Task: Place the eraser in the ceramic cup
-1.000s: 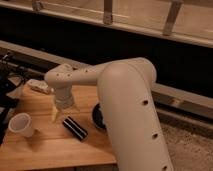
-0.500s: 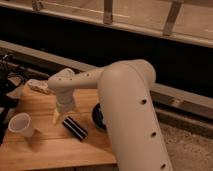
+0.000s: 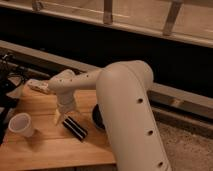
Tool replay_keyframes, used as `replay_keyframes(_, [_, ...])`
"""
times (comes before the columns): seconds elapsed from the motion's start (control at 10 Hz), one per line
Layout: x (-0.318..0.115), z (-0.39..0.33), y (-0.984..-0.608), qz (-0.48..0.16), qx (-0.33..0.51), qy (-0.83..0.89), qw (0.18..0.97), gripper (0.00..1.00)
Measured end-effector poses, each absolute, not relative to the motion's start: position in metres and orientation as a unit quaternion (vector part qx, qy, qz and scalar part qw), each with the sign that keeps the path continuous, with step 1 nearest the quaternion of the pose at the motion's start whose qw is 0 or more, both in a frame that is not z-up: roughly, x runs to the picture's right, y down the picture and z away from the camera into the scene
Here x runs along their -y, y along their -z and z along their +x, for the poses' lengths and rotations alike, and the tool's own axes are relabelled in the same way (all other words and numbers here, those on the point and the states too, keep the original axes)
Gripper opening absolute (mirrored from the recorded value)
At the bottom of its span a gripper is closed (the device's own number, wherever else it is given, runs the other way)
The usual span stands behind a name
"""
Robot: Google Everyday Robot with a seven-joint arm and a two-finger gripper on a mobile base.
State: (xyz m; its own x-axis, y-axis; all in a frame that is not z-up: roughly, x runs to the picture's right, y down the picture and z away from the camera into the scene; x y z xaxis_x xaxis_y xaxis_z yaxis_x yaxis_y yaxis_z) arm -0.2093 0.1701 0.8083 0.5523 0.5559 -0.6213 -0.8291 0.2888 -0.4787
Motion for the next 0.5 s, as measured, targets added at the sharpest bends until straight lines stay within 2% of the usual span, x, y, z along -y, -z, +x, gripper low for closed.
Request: replay_keyframes(0.5, [-0.181, -0.215, -0.82, -0.408, -0.181, -0.431, 0.785, 0.84])
